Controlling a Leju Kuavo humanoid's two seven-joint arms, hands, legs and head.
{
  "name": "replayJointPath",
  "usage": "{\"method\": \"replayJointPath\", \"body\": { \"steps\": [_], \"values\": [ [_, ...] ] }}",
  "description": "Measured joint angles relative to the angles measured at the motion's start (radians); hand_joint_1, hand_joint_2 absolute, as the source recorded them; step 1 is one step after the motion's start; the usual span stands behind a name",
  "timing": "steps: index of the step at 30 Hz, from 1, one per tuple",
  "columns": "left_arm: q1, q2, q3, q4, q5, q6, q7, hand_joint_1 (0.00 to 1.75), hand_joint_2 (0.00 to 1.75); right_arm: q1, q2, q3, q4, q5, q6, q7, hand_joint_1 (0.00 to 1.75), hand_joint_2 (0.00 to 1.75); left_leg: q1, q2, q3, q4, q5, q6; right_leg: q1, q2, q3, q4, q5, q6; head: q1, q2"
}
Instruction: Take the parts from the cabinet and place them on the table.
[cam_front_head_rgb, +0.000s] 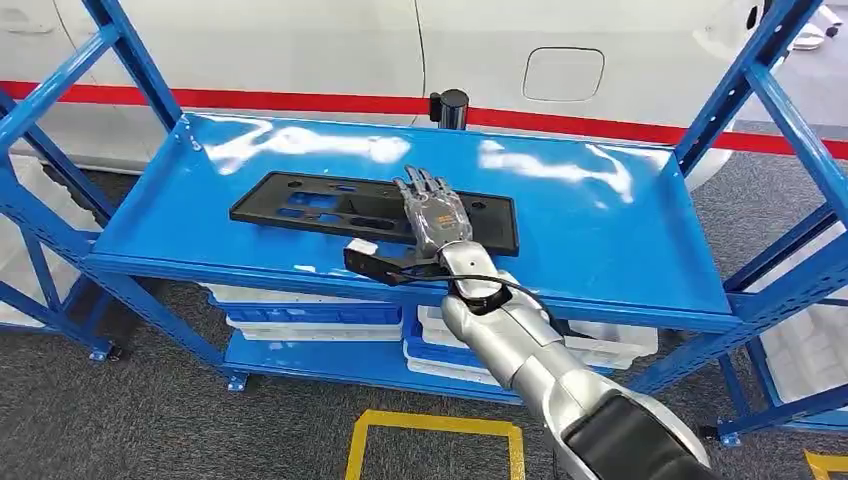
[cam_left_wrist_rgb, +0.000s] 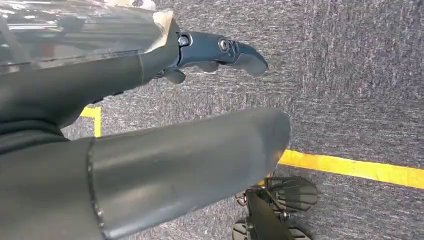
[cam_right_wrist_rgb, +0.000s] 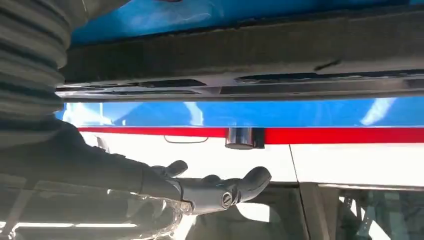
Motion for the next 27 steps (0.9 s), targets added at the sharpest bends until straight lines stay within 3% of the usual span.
{"method": "replayJointPath", "body": {
  "steps": [4,5,8,10,11,12,17,27],
  "values": [
    [0.000,0.000,0.000,0.000,-0.003,0.000,-0.008,0.00,0.00,-0.007,0.008,-0.012,0.001,0.002,0.003,0.006,0.00,1.75,0.000,0.000,0.000,0.000,0.000,0.000,0.000,0.000,0.000,0.000,0.000,0.000,0.000,0.000],
    [0.000,0.000,0.000,0.000,-0.004,0.001,-0.010,0.00,0.00,-0.008,0.010,-0.013,0.002,0.002,0.004,0.009,0.10,1.75,0.000,0.000,0.000,0.000,0.000,0.000,0.000,0.000,0.000,0.000,0.000,0.000,0.000,0.000],
    [0.000,0.000,0.000,0.000,-0.005,0.001,-0.012,0.00,0.00,-0.012,0.013,-0.015,0.007,0.004,0.007,0.010,1.22,1.75,0.000,0.000,0.000,0.000,0.000,0.000,0.000,0.000,0.000,0.000,0.000,0.000,0.000,0.000],
    [0.000,0.000,0.000,0.000,-0.005,0.001,-0.014,0.00,0.00,-0.012,0.015,-0.015,0.010,0.008,0.007,0.010,1.22,1.75,0.000,0.000,0.000,0.000,0.000,0.000,0.000,0.000,0.000,0.000,0.000,0.000,0.000,0.000],
    [0.000,0.000,0.000,0.000,-0.005,0.002,-0.015,0.00,0.00,-0.012,0.016,-0.015,0.011,0.012,0.007,0.011,1.43,1.75,0.000,0.000,0.000,0.000,0.000,0.000,0.000,0.000,0.000,0.000,0.000,0.000,0.000,0.000],
    [0.000,0.000,0.000,0.000,-0.005,0.002,-0.016,0.00,0.00,-0.012,0.016,-0.014,0.013,0.017,0.007,0.011,1.43,1.75,0.000,0.000,0.000,0.000,0.000,0.000,0.000,0.000,0.000,0.000,0.000,0.000,0.000,0.000],
    [0.000,0.000,0.000,0.000,-0.005,0.005,-0.017,0.00,0.00,-0.012,0.020,-0.014,0.022,0.034,0.006,0.018,1.75,1.75,0.000,0.000,0.000,0.000,0.000,0.000,0.000,0.000,0.000,0.000,0.000,0.000,0.000,0.000],
    [-0.001,-0.001,0.000,0.000,-0.003,0.015,-0.019,0.00,0.00,-0.019,0.026,-0.010,0.032,0.058,0.000,0.031,1.75,1.75,0.000,0.000,0.000,0.000,0.000,0.000,0.000,0.000,0.000,0.000,0.000,0.000,0.000,0.000]
  ]
}}
